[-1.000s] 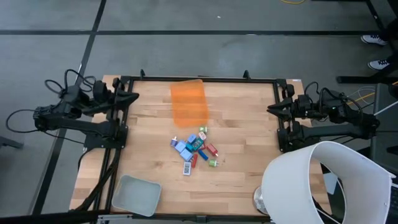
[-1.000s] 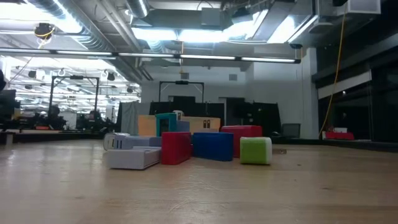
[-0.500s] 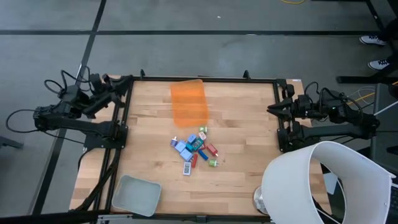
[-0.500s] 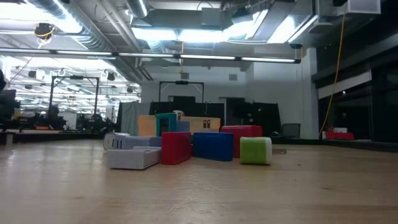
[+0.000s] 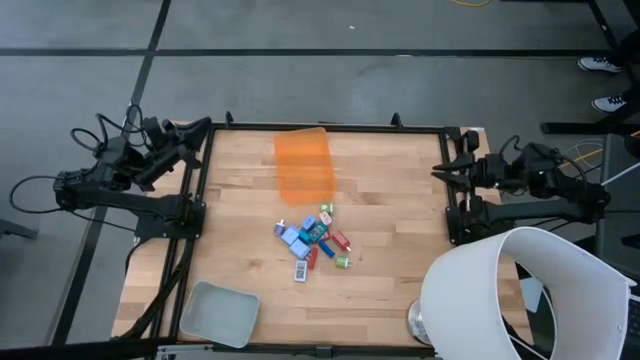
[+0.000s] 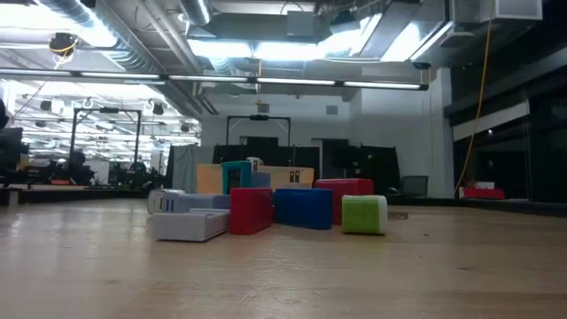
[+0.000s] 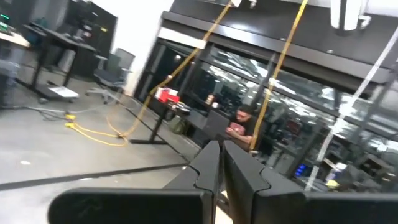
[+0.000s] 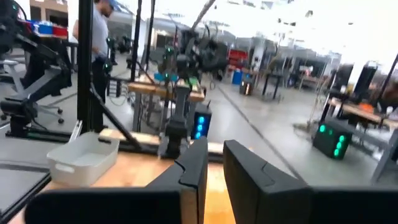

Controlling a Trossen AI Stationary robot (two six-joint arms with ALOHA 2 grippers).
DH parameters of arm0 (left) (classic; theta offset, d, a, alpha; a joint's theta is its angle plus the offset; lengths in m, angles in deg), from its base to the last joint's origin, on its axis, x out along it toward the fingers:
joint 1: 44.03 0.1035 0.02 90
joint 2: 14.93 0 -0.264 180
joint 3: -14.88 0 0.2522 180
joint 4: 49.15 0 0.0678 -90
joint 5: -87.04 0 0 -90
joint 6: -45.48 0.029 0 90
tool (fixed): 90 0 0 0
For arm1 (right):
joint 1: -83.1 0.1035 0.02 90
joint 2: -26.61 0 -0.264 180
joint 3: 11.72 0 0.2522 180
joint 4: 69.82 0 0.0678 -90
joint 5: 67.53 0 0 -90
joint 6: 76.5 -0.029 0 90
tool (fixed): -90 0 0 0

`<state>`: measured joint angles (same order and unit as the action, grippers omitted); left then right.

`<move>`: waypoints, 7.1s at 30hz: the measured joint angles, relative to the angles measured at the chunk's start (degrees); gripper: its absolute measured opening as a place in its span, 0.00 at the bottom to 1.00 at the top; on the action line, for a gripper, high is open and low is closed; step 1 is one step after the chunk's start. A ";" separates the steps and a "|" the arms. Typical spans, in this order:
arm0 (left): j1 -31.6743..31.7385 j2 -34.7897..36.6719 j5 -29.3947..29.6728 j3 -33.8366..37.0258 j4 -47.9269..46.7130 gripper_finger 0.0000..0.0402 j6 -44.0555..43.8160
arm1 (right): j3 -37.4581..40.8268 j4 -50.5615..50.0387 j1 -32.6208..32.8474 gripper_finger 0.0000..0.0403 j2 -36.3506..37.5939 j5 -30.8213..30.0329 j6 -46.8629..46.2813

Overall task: Pick & Place Office items
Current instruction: Put the top light blue charger adapter into the orange bin

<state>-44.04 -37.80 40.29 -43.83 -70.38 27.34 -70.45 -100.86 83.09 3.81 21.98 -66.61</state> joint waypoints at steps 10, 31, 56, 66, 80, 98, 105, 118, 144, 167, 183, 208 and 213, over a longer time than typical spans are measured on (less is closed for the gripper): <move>0.00 -0.30 -3.94 0.00 0.12 0.03 -6.21 | -0.02 17.19 -0.02 0.14 -2.09 -0.83 1.76; 2.72 -16.27 -8.69 0.00 -1.94 0.18 -7.06 | -0.74 47.64 -1.93 0.14 -18.38 -16.33 -23.26; 5.51 -50.09 -31.08 -11.23 -24.23 0.43 30.63 | -21.05 34.63 -2.56 0.26 -32.85 -31.47 -7.69; 2.76 -53.64 -32.42 -11.37 -22.17 0.47 25.12 | -21.05 34.16 -2.56 0.35 -32.30 -31.65 -6.20; -1.01 -59.03 -35.77 -11.85 -23.39 0.47 13.64 | -21.05 38.91 -2.53 0.35 -31.82 -31.36 -0.20; 0.48 -59.74 -31.14 -11.91 -11.73 0.47 -20.29 | -21.05 35.71 -2.54 0.45 -31.85 -30.10 -4.99; -0.65 -59.95 -25.55 -11.93 -9.45 0.47 -36.65 | -21.05 32.34 -2.52 0.45 -31.85 -29.97 -4.98; -4.12 -60.72 -29.25 -12.02 4.83 0.41 -35.93 | -21.03 29.79 -2.51 0.45 -31.87 -26.72 -6.45; -5.06 -73.21 -34.05 -29.60 -30.26 0.51 -26.96 | -21.03 28.14 -2.51 0.45 -31.87 -24.49 -7.06; -6.36 -90.53 -30.60 -52.19 -60.67 0.52 -33.96 | -21.00 26.95 -2.03 0.45 -31.87 -21.06 -8.53; -5.53 -90.84 -31.83 -46.21 -53.62 0.61 -33.57 | -21.00 26.40 -2.03 0.45 -31.87 -19.41 -12.48; -3.57 -99.00 -37.82 -43.88 -47.43 0.55 -31.59 | -21.00 26.25 -2.03 0.45 -31.87 -20.06 -12.48; -3.49 -99.01 -40.59 -44.04 -47.46 0.44 -30.88 | -21.00 26.22 -2.03 0.45 -31.87 -21.00 -12.45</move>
<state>-47.53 -136.82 -0.30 -87.87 -117.84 -3.54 -91.46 -74.64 81.06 -28.06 0.97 -79.07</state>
